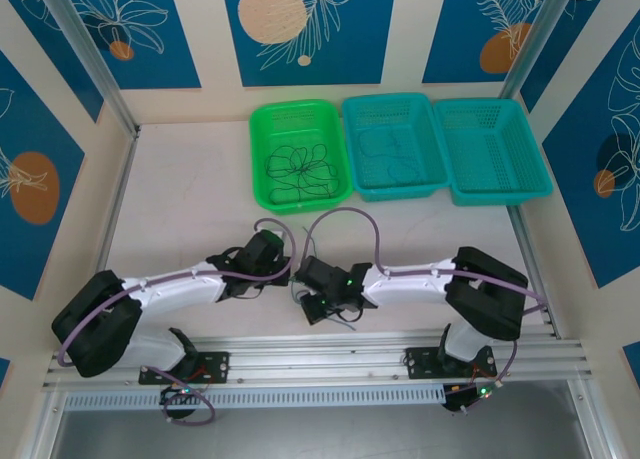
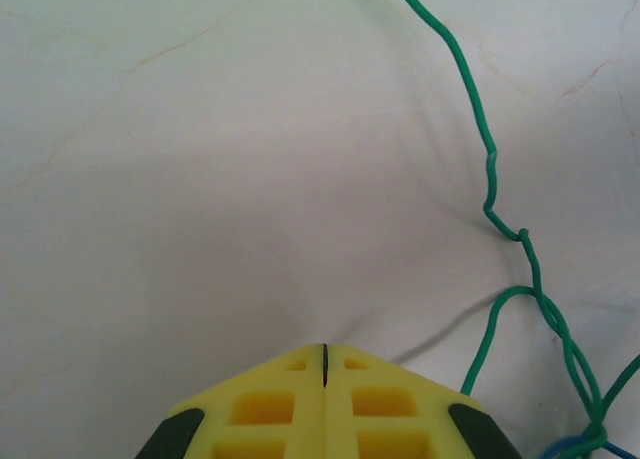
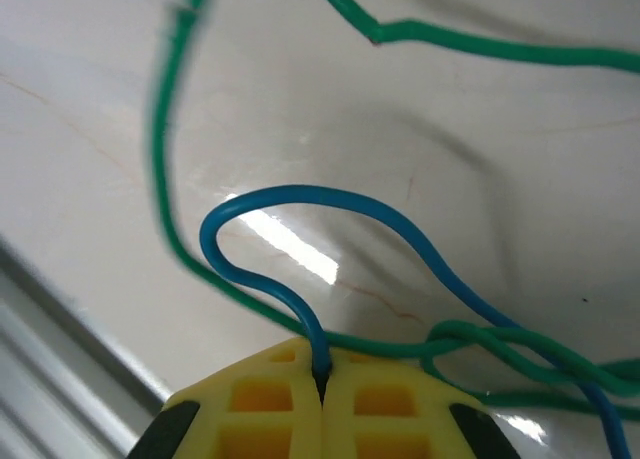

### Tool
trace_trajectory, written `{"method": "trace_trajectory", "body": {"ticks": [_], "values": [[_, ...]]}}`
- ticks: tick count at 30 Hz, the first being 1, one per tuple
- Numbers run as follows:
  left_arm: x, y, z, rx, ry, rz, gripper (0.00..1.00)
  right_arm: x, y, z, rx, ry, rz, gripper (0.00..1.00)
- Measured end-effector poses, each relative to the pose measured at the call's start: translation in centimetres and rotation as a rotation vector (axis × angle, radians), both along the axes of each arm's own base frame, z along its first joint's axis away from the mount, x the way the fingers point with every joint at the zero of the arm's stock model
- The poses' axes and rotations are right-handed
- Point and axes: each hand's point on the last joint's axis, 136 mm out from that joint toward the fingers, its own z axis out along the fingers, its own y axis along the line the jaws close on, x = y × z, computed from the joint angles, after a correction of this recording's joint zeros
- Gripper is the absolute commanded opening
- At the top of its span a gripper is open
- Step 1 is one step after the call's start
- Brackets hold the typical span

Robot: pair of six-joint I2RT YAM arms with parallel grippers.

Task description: Untangle the cables

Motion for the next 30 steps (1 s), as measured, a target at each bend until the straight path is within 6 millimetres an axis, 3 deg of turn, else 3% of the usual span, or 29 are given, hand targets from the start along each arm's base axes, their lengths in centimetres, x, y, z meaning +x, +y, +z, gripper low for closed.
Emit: {"method": "trace_trajectory", "body": {"ticks": [6, 8, 12, 14, 18, 21, 22, 24, 25, 30], "values": [[0.2, 1.5, -0.9, 0.043, -0.003, 0.037, 0.00, 0.7, -0.4, 6.2, 0.187, -0.082, -0.016, 0.00], [0.2, 1.8, -1.1, 0.049, 0.001, 0.045, 0.00, 1.5, -0.9, 7.4, 0.235, -0.097, -0.043, 0.00], [0.2, 2.0, -0.7, 0.041, -0.017, 0.050, 0.00, 3.7, -2.0, 8.3, 0.264, -0.108, -0.112, 0.00], [0.6, 2.1, 0.5, 0.028, -0.058, 0.057, 0.06, 4.6, -2.6, 8.8, 0.279, -0.114, -0.141, 0.00], [1.7, 2.8, 3.6, -0.007, -0.160, 0.084, 0.06, 5.9, -3.3, 9.1, 0.301, -0.093, -0.178, 0.00], [2.1, 3.1, 4.3, -0.011, -0.187, 0.087, 0.10, 6.5, -3.1, 9.7, 0.358, -0.058, -0.197, 0.00], [2.1, 3.1, 4.2, -0.009, -0.188, 0.083, 0.16, 6.9, -3.1, 10.0, 0.378, -0.052, -0.206, 0.00], [2.0, 2.8, 3.9, -0.013, -0.187, 0.064, 0.48, 7.6, -3.1, 10.7, 0.430, -0.035, -0.223, 0.00], [1.9, 2.6, 3.7, -0.018, -0.185, 0.050, 0.58, 7.9, -3.1, 10.9, 0.447, -0.033, -0.227, 0.00], [0.2, -0.6, 4.5, -0.182, -0.212, -0.127, 0.79, 8.3, -2.6, 12.1, 0.534, 0.011, -0.209, 0.00]]}}
